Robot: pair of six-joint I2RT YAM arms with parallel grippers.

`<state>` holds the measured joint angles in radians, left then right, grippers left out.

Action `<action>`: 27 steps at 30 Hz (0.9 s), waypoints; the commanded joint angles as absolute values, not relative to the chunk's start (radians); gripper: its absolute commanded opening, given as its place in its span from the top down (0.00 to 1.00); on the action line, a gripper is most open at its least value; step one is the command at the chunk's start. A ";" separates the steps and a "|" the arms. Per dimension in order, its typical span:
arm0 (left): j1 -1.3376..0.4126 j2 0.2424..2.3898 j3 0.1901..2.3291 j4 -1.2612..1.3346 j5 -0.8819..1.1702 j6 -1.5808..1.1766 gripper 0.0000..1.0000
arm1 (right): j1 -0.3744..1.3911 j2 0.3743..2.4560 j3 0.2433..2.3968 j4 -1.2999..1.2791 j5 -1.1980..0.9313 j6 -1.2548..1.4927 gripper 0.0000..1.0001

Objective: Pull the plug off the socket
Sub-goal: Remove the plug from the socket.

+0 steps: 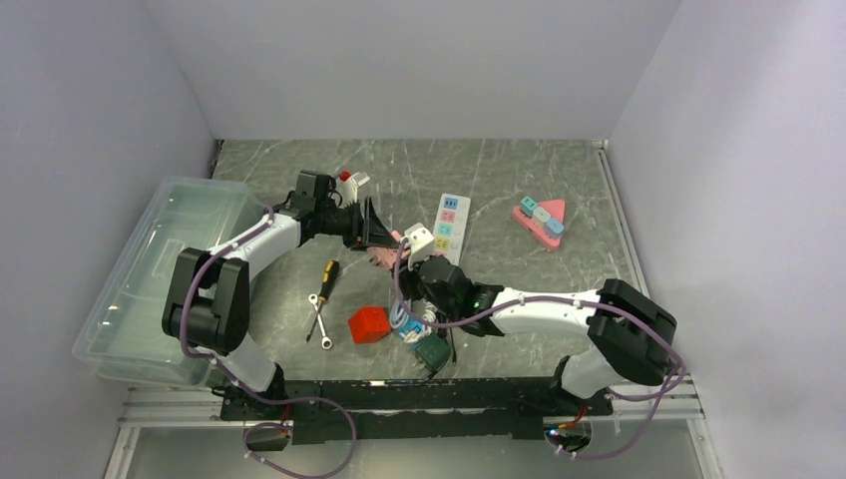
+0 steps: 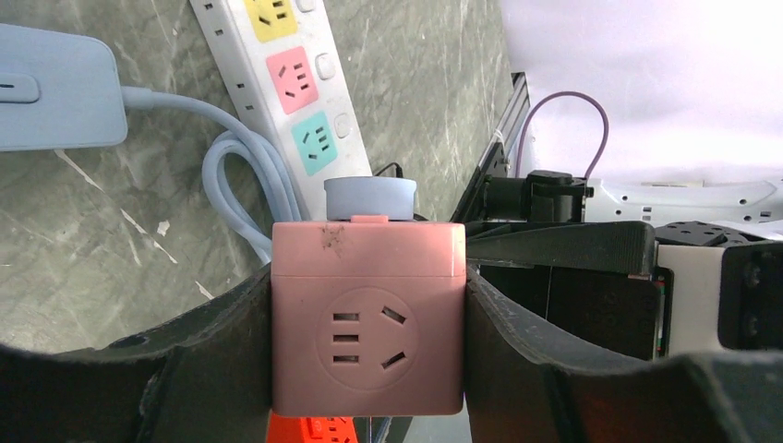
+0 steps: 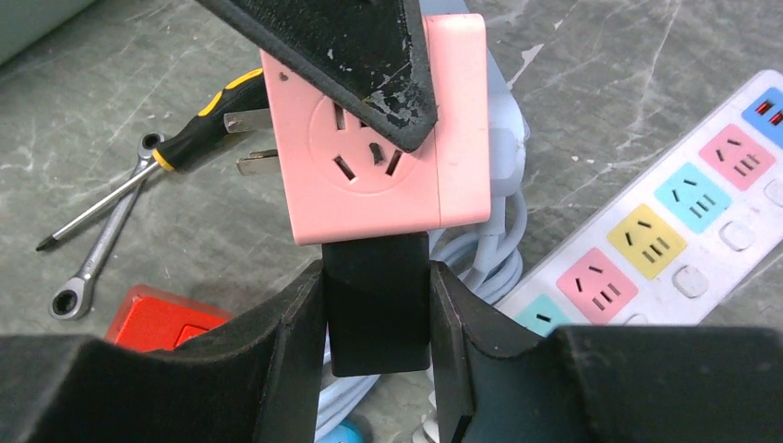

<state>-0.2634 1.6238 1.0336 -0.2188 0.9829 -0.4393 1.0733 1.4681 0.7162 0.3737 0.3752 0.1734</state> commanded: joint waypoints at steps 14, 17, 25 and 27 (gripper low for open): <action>-0.213 1.588 1.052 -0.174 0.861 -0.396 1.00 | 1.053 1.365 0.647 0.554 0.234 -0.008 1.00; -0.209 1.589 1.053 -0.174 0.864 -0.396 1.00 | 1.095 1.331 0.610 0.588 0.140 -0.109 1.00; -0.204 1.586 1.047 -0.166 0.863 -0.399 1.00 | 1.109 1.348 0.642 0.509 0.230 -0.070 1.00; -0.204 1.583 1.044 -0.158 0.860 -0.404 1.00 | 1.108 1.361 0.670 0.455 0.319 -0.009 1.00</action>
